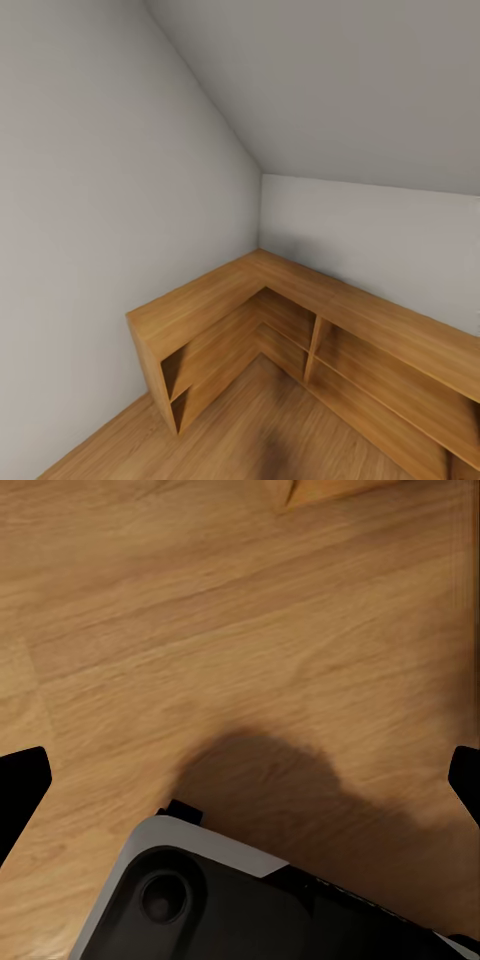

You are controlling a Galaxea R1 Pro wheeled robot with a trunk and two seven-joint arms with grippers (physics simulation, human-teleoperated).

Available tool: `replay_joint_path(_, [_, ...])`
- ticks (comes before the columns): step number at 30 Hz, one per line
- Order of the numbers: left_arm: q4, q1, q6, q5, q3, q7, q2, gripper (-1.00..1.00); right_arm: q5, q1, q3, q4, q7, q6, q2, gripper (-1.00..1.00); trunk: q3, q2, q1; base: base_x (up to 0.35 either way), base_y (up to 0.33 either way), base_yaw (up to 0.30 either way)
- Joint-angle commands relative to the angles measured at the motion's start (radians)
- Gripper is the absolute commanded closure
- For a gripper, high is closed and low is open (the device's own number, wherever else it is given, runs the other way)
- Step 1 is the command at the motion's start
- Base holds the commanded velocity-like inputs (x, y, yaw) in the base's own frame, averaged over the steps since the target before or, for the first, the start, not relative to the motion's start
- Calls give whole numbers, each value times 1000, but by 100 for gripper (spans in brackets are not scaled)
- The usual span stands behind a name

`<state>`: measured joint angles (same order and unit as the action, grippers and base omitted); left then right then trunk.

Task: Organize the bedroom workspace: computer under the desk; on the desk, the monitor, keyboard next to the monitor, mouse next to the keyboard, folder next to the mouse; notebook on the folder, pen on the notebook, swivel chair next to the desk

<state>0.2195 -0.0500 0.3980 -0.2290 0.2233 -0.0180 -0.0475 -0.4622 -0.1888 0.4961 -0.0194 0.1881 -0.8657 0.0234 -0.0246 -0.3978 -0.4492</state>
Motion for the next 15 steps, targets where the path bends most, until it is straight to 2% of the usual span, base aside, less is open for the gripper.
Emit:
replay_joint_path(1, [0, -1, 3, -6, 1, -2, 0, -100, -3, -1, 9, -2, 5, -3, 0, -100, -2, -2, -1, 74, 0, -194])
replay_joint_path(15, [0, -1, 2, -6, 1, -2, 0, -100, -3, -1, 7, -2, 4, -3, 0, -100, 6, -2, -1, 16, 0, -243])
